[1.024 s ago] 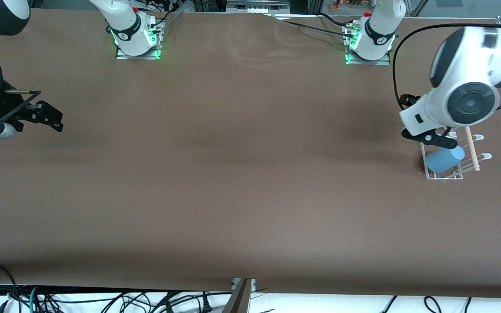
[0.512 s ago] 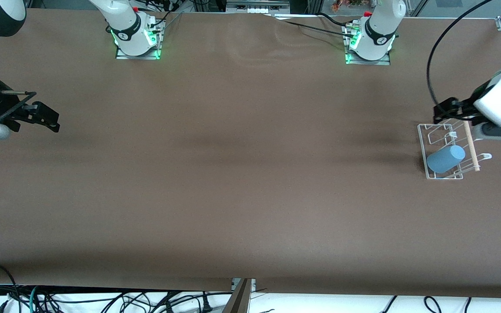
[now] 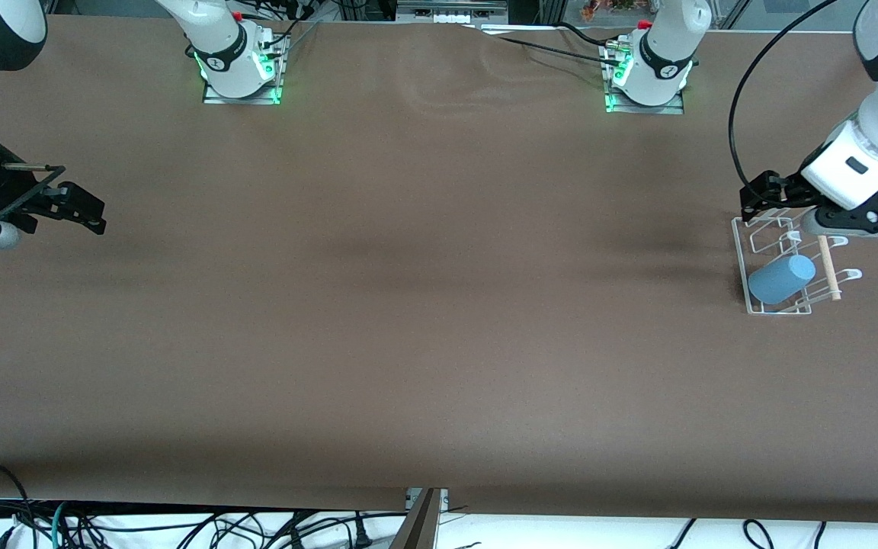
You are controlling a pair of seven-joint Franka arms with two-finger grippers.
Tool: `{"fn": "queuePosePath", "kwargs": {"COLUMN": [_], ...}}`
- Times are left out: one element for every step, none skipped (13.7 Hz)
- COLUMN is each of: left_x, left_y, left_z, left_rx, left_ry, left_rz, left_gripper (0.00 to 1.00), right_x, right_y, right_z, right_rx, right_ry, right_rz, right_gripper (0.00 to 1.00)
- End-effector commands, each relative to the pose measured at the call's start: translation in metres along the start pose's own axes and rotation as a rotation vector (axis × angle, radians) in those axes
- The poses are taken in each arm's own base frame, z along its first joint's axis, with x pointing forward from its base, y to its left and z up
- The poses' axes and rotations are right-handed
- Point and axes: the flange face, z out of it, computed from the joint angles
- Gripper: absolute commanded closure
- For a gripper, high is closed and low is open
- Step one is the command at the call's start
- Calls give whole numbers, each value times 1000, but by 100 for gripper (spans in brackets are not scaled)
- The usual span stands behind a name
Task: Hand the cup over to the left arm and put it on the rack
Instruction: 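Open the left gripper and lift away from the rack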
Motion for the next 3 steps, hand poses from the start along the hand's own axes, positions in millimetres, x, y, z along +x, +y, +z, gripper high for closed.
{"fn": "queuePosePath", "kwargs": {"left_x": [-7,-7,-7], "left_y": [-1,1,0], "left_z": [-5,-4,-5], "left_rx": [-21,-21,-21], "left_ry": [15,14,14], "left_rz": [1,5,1], "left_gripper": [0,0,0], "right_x": [-1,-1,0], "right_y": [-10,-14,-14], "right_z": [-8,-8,-10], "right_rx": [-3,-2,0], "right_ry": [14,16,20], "right_rz": [-23,-27,-27], "right_gripper": [0,0,0]}}
